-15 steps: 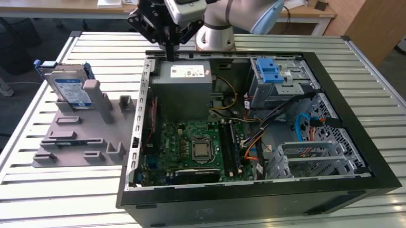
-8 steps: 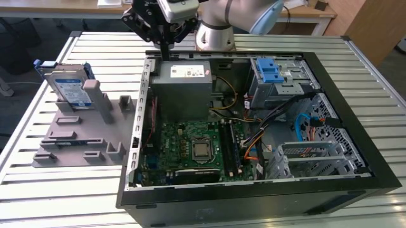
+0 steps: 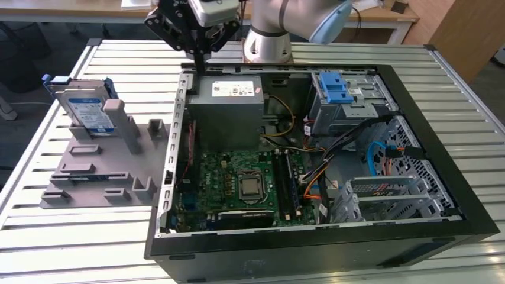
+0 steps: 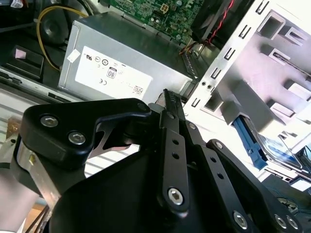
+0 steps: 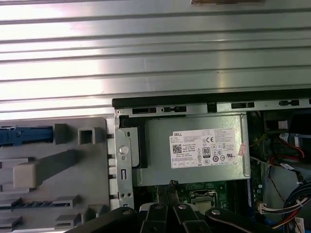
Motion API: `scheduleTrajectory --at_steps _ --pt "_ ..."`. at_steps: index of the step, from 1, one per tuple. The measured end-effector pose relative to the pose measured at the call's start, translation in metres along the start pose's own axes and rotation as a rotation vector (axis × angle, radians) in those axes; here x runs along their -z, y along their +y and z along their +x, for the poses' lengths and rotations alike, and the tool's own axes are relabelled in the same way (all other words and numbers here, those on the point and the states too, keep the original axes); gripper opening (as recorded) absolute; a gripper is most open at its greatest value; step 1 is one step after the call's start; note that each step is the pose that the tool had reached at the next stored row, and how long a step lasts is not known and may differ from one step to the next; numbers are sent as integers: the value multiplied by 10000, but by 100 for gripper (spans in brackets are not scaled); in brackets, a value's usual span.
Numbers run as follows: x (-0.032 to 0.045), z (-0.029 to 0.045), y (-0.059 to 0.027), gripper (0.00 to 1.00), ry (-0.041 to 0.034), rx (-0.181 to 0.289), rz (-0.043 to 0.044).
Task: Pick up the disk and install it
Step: 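Reach for the disk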
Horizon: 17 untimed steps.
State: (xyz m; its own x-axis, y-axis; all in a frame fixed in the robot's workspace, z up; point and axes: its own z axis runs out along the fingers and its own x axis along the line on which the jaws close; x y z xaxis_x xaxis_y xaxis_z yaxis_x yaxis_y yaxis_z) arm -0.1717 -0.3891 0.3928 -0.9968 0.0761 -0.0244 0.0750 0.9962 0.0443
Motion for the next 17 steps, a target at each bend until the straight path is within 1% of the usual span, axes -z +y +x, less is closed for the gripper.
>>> scheduleTrajectory --at_steps 17 --pt "-1 186 51 11 -1 -1 -1"
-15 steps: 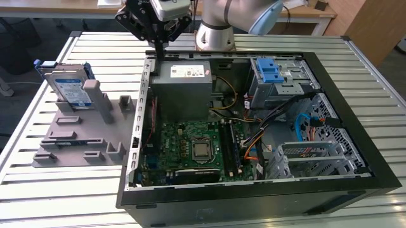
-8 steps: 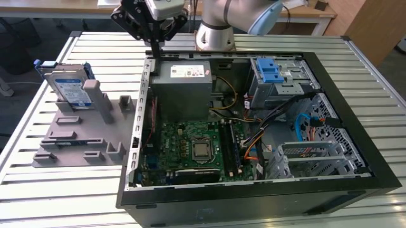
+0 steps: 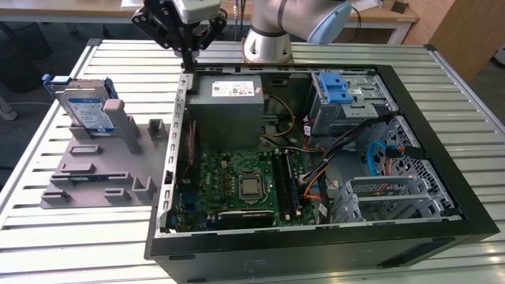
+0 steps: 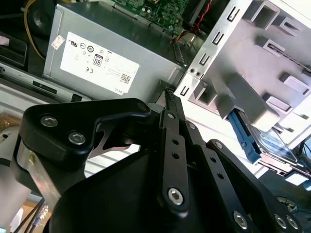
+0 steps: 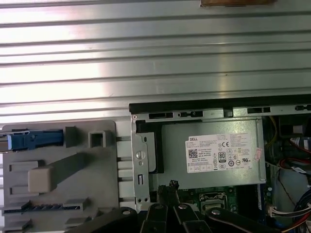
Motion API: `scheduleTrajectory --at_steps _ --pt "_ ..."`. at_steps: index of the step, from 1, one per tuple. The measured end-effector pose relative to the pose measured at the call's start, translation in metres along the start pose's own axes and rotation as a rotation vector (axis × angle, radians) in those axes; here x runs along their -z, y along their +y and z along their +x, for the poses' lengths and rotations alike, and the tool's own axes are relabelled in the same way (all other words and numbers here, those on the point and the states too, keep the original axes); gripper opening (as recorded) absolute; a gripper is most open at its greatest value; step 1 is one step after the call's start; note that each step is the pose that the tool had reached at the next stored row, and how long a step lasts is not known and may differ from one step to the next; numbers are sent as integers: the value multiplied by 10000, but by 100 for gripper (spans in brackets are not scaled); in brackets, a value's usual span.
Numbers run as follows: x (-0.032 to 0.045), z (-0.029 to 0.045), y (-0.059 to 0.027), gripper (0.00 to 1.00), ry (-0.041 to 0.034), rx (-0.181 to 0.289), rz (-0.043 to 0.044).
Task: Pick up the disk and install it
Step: 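Reach for the disk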
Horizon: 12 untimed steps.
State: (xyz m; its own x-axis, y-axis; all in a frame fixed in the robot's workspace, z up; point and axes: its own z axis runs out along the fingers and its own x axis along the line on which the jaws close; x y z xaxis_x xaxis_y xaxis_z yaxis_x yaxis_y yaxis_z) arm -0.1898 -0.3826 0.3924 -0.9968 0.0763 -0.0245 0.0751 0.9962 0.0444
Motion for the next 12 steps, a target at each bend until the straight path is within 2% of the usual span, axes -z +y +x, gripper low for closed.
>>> scheduleTrajectory --at_steps 12 --pt "0 147 36 11 0 0 0"
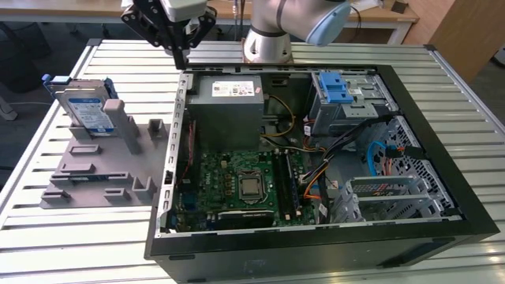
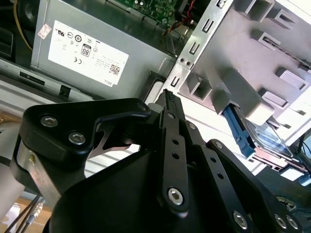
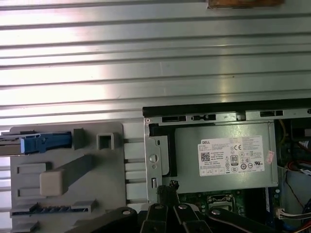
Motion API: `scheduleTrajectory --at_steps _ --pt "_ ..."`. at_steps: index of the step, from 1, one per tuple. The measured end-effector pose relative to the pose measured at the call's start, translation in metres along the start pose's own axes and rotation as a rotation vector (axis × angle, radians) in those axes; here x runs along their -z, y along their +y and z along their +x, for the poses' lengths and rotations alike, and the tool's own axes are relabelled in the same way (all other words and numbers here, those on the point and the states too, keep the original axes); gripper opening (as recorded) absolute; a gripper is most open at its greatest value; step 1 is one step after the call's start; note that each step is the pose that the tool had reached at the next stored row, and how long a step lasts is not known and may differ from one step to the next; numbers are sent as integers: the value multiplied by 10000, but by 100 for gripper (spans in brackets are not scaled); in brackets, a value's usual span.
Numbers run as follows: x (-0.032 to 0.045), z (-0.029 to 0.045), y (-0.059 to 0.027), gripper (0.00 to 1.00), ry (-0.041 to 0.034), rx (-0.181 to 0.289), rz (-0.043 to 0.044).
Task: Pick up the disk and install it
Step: 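Reach for the disk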
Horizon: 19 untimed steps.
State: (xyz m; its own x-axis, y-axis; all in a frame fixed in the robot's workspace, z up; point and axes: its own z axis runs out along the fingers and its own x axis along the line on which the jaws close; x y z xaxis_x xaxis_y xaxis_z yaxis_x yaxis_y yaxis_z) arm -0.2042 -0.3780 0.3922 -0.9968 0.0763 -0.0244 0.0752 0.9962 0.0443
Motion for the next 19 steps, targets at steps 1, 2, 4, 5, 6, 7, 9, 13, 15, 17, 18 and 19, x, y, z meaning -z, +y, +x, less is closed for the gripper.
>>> scheduleTrajectory --at_steps 1,2,4,5,6,7,9,13,15,17,18,19 --pt "0 13 3 11 0 0 0" --pt "0 26 6 11 -1 1 -1" --pt "0 51 12 11 0 1 0" --pt "-1 66 15 11 -1 1 -1" --pt "0 78 19 11 0 1 -1" --pt "0 91 22 11 -1 2 0" --pt "0 117 29 11 0 0 0" --pt "0 169 42 11 0 1 0" --pt "-1 195 49 11 -1 1 -1" --pt "-1 221 55 11 0 1 0" --pt "-1 234 59 11 0 1 0" --pt "0 247 62 11 1 1 0"
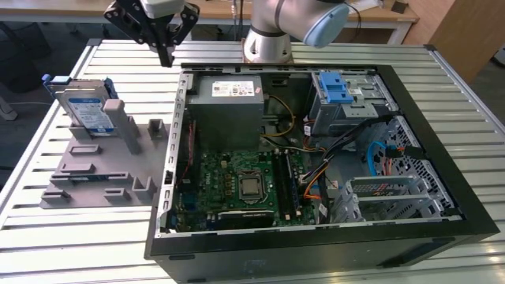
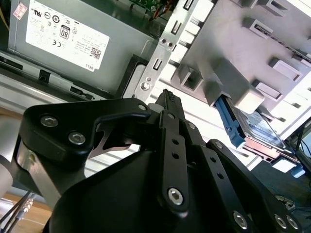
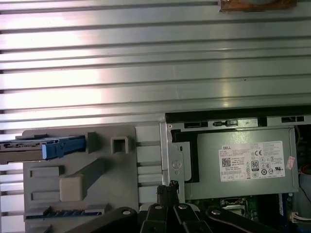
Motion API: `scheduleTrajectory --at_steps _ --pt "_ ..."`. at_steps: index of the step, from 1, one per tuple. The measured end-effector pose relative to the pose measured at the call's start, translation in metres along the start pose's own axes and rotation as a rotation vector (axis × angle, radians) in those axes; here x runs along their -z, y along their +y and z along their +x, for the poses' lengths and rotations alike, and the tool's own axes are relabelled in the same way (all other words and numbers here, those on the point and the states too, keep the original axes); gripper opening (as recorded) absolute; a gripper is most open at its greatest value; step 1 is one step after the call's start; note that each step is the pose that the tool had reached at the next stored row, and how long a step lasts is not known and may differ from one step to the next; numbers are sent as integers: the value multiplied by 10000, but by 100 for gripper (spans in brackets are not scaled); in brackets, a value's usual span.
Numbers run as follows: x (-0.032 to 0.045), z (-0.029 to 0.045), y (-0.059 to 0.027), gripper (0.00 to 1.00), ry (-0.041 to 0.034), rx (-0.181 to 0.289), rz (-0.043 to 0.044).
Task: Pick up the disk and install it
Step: 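Reach for the disk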
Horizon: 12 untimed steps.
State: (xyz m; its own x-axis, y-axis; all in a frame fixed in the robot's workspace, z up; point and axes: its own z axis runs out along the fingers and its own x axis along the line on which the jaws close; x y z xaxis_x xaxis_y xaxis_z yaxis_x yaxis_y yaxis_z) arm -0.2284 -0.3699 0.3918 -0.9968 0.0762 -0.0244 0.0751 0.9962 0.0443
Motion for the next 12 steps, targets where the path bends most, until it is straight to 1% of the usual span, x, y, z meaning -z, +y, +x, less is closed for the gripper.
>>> scheduleTrajectory --at_steps 12 --pt "-2 152 38 11 -1 1 -1"
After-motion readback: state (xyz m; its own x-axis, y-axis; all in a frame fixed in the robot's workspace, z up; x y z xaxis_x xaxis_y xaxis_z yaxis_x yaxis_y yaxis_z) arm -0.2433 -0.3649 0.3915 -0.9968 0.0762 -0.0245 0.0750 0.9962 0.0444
